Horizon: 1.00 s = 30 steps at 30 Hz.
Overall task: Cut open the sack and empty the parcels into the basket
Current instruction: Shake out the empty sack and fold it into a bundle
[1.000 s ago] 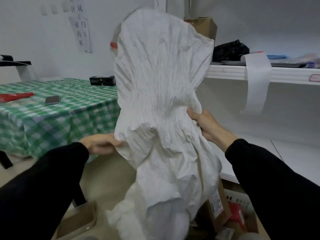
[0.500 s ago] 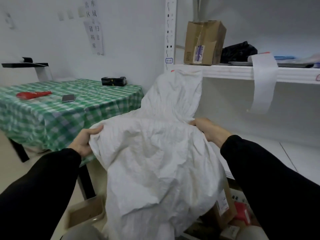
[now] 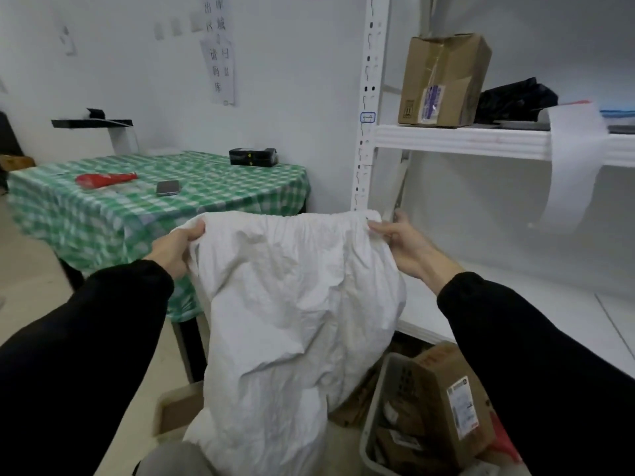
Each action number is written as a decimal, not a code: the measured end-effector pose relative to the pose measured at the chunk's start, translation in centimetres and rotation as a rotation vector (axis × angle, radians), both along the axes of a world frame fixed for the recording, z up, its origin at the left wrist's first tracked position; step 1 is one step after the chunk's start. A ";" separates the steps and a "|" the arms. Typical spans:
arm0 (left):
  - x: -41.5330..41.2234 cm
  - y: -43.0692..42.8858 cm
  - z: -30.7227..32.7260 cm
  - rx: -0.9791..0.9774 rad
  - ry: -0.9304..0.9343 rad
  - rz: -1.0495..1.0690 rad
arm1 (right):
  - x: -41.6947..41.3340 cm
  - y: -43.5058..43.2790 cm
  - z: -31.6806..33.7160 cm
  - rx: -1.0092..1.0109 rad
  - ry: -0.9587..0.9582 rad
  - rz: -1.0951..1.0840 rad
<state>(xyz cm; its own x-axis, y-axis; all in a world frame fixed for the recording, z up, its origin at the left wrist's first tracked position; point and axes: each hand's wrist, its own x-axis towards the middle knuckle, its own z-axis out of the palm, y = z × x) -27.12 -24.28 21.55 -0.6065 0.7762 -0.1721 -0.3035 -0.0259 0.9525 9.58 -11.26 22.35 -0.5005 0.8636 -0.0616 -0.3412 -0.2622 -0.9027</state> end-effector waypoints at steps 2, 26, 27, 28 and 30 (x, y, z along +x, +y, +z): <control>0.7 1.9 0.4 -0.009 -0.040 -0.076 | 0.7 -1.3 -1.4 0.219 -0.356 0.061; 4.1 5.1 -4.5 0.008 0.131 0.001 | 7.7 2.3 -1.5 0.068 -0.387 -0.618; 3.8 4.9 -4.2 0.006 0.107 0.000 | 8.0 2.4 -1.5 0.074 -0.434 -0.596; 3.4 4.9 -3.9 0.016 0.100 0.005 | 8.4 2.3 -1.2 0.109 -0.507 -0.579; 2.4 4.8 -3.4 0.039 0.109 0.018 | 9.5 2.6 -1.1 0.235 -0.650 -0.573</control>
